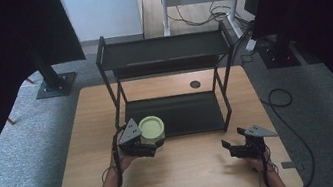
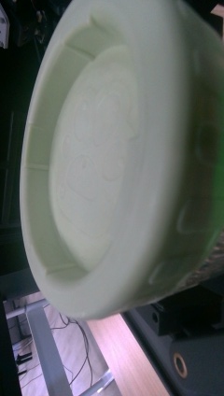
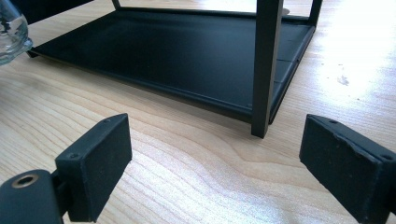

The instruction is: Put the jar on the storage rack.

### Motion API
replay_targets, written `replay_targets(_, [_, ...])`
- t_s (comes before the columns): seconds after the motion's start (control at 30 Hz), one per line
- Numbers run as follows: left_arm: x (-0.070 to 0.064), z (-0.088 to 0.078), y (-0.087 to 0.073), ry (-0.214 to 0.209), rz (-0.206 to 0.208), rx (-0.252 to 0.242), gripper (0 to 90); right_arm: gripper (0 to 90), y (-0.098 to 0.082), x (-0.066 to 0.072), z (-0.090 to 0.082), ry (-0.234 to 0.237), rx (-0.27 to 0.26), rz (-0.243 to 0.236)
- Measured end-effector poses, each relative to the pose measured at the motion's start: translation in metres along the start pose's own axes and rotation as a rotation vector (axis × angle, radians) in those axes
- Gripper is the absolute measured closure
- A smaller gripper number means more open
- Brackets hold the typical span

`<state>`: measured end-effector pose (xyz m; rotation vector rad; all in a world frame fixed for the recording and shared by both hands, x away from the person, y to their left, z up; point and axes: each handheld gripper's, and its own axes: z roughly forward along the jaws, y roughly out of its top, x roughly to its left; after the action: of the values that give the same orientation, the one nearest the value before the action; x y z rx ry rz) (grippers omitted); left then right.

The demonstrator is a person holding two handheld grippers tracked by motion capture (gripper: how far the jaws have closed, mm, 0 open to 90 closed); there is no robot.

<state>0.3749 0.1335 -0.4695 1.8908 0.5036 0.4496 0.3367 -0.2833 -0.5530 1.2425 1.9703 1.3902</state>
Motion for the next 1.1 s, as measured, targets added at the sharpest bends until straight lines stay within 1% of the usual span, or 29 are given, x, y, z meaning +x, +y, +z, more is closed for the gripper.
replay_targets(0.2, [0.004, 0.004, 0.005, 0.003, 0.005, -0.005, 10.8, 9.1, 0.0, 0.0, 0.0, 0.002, 0.002, -0.003])
replay_targets(0.4, [0.009, 0.008, 0.008, 0.005, 0.022, 0.009, 10.9, 9.1, 0.0, 0.0, 0.0, 0.003, 0.003, -0.003])
replay_targets(0.57, [0.013, 0.01, 0.009, 0.008, 0.008, -0.007, 10.9, 9.1, 0.0, 0.0, 0.0, 0.004, 0.003, -0.003])
replay_targets(0.67, [0.014, 0.012, 0.011, 0.005, 0.017, -0.008, 10.9, 9.2, 0.0, 0.0, 0.0, 0.004, 0.004, -0.001])
replay_targets(0.7, [0.015, 0.014, 0.011, 0.012, 0.024, -0.005, 10.9, 9.2, 0.0, 0.0, 0.0, 0.004, 0.004, -0.001])
replay_targets(0.83, [0.018, 0.018, 0.011, 0.009, 0.018, -0.007, 11.0, 9.2, 0.0, 0.0, 0.0, 0.004, 0.004, -0.002])
replay_targets(1.1, [0.022, 0.026, 0.012, 0.007, 0.025, 0.003, 11.0, 9.2, 0.0, 0.0, 0.0, 0.005, 0.003, 0.001])
